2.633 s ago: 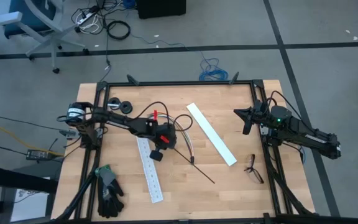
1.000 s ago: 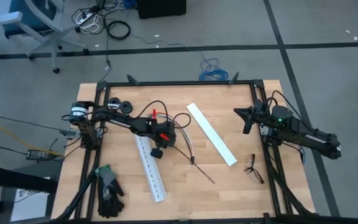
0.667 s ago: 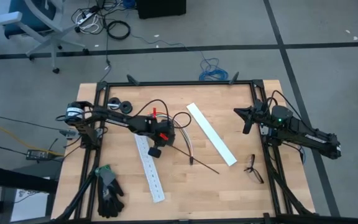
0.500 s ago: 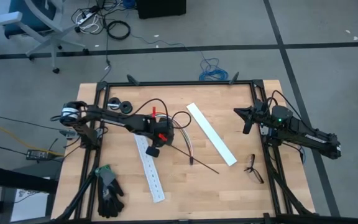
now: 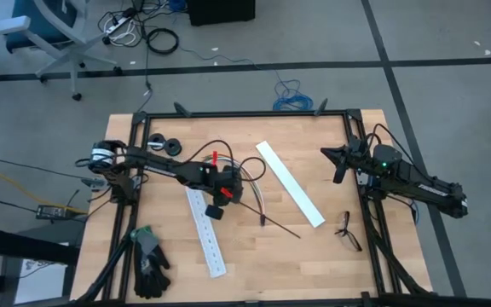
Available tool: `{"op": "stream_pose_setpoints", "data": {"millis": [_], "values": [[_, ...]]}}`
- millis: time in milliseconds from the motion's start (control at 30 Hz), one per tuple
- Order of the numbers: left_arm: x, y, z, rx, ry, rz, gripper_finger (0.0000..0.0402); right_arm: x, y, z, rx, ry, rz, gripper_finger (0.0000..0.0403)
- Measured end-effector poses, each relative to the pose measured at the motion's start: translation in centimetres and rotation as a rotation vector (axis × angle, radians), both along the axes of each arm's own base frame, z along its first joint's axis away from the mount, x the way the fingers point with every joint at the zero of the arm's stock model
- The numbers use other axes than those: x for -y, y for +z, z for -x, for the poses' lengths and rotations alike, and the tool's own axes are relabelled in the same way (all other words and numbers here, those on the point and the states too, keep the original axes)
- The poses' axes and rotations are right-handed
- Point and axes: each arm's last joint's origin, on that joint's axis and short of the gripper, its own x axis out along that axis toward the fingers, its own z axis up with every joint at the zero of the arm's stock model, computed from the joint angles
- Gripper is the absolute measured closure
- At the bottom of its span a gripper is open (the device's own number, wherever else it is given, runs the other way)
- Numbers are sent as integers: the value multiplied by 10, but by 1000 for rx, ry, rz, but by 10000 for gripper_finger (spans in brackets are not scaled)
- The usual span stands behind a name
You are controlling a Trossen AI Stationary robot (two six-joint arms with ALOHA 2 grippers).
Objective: Ziptie cables
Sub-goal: Wrap the cables together using the black zip tie
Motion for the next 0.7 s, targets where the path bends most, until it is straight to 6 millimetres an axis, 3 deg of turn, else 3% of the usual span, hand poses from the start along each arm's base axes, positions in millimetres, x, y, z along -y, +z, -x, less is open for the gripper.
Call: {"op": "stream_pose_setpoints", "data": {"millis": [233, 400, 567, 700], "values": [[-1, -16, -2, -14, -16, -15, 275, 0, 1, 0, 9, 0, 3, 398], [-6, -22, -4, 6, -18, -22, 262, 0, 2, 0, 16, 0, 5, 398], [-15, -33, 2, -22, 2, 0, 283, 0, 2, 0, 23, 0, 8, 398], [-17, -40, 4, -29, -8, 37, 346, 0, 3, 0, 31, 1, 11, 399]]}}
